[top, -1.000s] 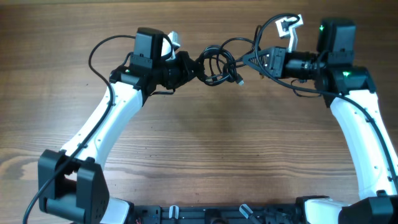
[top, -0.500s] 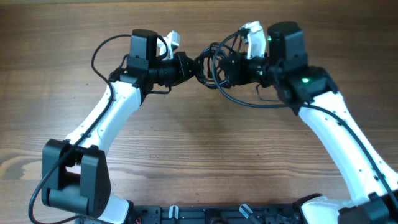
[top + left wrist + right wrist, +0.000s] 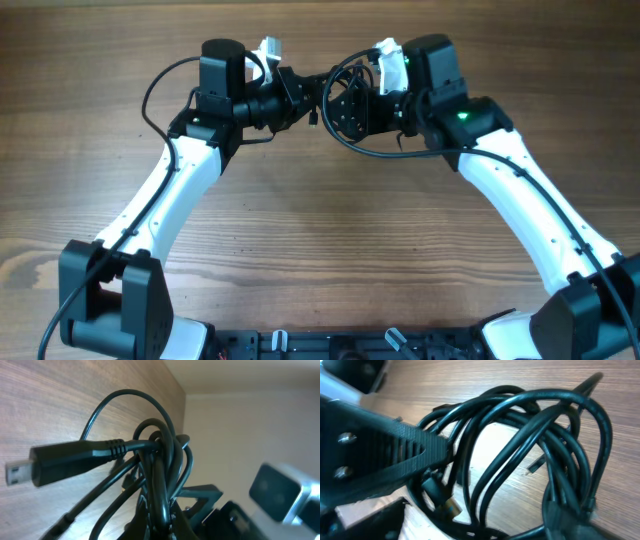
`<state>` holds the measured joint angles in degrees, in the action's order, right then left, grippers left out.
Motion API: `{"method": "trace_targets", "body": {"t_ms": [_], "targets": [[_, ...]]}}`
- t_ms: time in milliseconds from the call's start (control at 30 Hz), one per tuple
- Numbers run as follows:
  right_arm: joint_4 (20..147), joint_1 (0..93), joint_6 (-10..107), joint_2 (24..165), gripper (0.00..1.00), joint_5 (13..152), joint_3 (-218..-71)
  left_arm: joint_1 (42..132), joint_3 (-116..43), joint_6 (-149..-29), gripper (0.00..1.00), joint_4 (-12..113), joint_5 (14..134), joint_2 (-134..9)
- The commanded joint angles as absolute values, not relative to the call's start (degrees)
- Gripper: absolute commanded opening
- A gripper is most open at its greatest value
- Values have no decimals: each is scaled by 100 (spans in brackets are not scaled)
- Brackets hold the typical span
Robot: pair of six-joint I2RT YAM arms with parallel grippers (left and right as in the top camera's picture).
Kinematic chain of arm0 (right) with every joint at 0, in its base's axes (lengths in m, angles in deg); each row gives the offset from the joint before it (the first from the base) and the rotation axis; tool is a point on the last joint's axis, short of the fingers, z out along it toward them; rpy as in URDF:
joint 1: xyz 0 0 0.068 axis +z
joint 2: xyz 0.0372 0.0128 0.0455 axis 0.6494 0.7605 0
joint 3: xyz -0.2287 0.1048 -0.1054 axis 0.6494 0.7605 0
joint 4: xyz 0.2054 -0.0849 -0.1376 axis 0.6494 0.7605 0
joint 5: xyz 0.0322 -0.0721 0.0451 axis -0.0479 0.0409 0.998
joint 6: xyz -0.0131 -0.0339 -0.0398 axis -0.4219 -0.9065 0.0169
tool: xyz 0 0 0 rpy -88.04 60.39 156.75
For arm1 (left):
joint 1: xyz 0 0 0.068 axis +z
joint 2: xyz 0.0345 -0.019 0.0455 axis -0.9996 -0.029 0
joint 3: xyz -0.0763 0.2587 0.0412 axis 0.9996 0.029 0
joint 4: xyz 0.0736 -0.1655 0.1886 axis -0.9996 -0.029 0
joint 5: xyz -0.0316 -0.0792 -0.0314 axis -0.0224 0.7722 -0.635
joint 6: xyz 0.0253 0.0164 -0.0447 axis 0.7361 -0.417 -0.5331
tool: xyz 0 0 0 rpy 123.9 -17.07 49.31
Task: Untangle cables
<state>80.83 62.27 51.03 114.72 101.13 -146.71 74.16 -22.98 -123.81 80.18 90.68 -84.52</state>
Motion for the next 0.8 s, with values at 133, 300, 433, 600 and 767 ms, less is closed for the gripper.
{"method": "trace_targets", "body": {"t_ms": [133,300,433,600,767], "targets": [[8831,5526,5168,10809,100,10546,-14802,7469,-2317,-15513,4,8138,8713,-8221],[8918,5526,5603,10927,100,10375,-14682,7469,-2317,-17955,4,8136,8676,-8221],[8706,5530,5852,10943,99,10260,-14682,7469,-2317,-18536,4,8136,8674,-8221],[8378,5530,6427,10949,86,9908,-14679,7469,-2317,-19063,4,8134,8683,-8221],[8109,5532,6978,11058,61,9801,-14679,7469,-2317,-19286,4,8136,8679,-8221]]}}
